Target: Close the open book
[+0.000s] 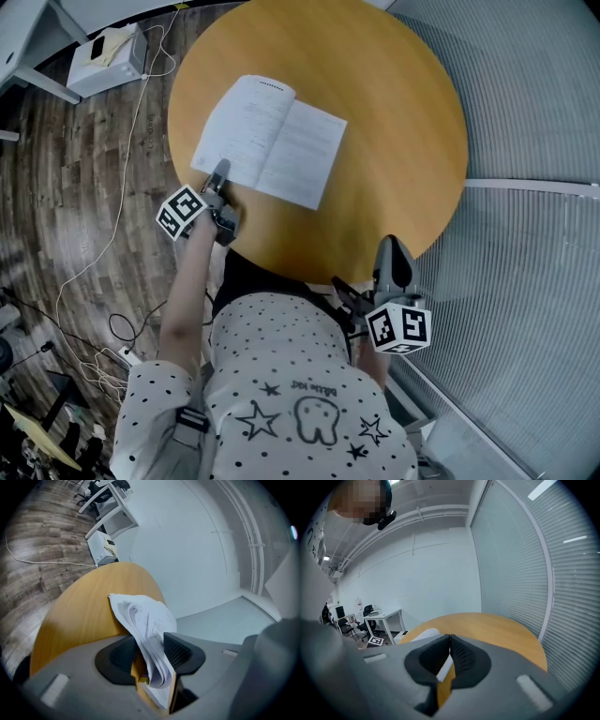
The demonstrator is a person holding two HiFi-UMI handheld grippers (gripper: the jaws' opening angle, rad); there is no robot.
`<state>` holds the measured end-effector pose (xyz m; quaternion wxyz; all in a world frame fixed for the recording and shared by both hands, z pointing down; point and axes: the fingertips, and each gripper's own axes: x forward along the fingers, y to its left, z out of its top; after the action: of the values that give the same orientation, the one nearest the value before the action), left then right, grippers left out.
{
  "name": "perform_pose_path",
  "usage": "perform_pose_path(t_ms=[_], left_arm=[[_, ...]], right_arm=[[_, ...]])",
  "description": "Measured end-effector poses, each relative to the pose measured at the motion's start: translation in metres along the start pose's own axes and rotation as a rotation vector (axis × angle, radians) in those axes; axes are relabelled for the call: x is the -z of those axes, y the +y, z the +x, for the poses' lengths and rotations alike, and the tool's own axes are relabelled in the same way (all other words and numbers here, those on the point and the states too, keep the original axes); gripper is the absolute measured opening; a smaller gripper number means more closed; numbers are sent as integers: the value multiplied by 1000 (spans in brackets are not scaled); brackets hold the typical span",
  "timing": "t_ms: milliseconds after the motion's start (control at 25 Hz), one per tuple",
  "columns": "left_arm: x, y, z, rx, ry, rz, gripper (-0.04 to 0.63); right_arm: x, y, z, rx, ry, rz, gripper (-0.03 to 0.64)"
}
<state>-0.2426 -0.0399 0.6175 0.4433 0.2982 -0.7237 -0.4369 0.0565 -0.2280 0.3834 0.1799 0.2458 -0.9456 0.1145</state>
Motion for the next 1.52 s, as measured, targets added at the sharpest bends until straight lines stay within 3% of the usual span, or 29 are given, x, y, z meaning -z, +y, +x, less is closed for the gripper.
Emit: perform_pose_path(t_ms=[120, 360, 680, 1120, 1240, 1440, 1520], left_arm=[[-1, 2, 1, -12, 6, 24, 127], [-3, -8, -6, 19, 5, 66, 60], [0, -24, -12, 45, 19, 192, 35], [7, -45, -16, 60, 21, 262, 25], [14, -55, -18, 74, 38, 323, 23], [17, -69, -23, 52, 46, 501, 21], [18, -72, -22, 50, 49, 528, 20]], right_arm=[[2, -2, 4, -5, -3, 1, 5], [4, 4, 4, -14, -5, 3, 5], [5, 5, -1, -7, -11, 6, 5], [7, 1, -8, 11, -19, 19, 5], [7, 2, -10, 12, -23, 22, 5], [6, 4, -13, 14, -31, 24, 5], [5, 5, -12, 14, -32, 25, 5]])
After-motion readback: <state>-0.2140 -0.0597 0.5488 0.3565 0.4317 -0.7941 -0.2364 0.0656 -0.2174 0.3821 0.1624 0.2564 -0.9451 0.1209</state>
